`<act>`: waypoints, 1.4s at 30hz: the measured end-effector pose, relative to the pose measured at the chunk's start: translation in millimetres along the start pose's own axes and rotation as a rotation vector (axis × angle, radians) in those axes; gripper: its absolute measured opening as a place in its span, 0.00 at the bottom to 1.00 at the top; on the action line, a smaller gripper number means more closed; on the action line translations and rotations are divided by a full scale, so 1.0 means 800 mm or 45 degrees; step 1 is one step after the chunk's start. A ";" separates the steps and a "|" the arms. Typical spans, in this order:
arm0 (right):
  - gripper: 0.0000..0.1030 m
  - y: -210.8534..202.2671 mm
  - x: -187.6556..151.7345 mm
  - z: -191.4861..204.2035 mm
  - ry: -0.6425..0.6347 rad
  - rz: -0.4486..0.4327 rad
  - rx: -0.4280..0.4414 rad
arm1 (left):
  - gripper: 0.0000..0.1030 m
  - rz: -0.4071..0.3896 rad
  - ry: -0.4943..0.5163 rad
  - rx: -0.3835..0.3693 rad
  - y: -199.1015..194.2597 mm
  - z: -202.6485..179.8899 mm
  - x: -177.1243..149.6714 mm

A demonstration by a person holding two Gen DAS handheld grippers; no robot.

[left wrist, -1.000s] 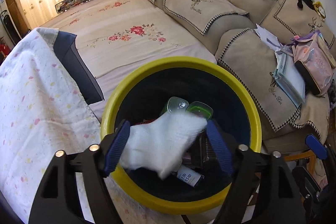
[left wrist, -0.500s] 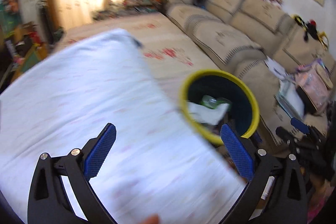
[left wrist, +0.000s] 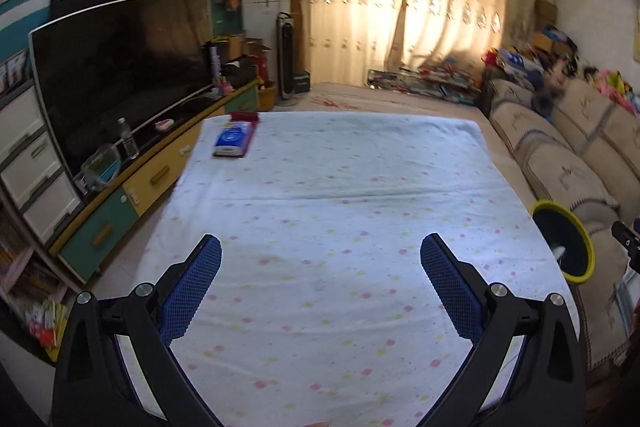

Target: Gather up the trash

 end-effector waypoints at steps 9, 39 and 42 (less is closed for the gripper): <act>0.93 -0.040 0.002 0.017 0.001 -0.042 0.003 | 0.95 -0.084 -0.014 -0.046 -0.067 0.009 -0.011; 0.93 -0.035 -0.013 0.014 0.028 -0.023 0.028 | 0.95 -0.072 0.050 -0.077 -0.062 -0.025 -0.018; 0.93 -0.036 -0.013 0.015 0.026 -0.022 0.028 | 0.95 -0.073 0.048 -0.077 -0.062 -0.025 -0.017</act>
Point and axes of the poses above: each gripper's, at about its wrist camera, not at the fingertips, and y roughly the way its jaws point, z to its left, x to its top, the point moved 9 cm from there along y, roughly the way its jaws point, and after that the axes turned 5 degrees about -y, right-handed, at the moved point
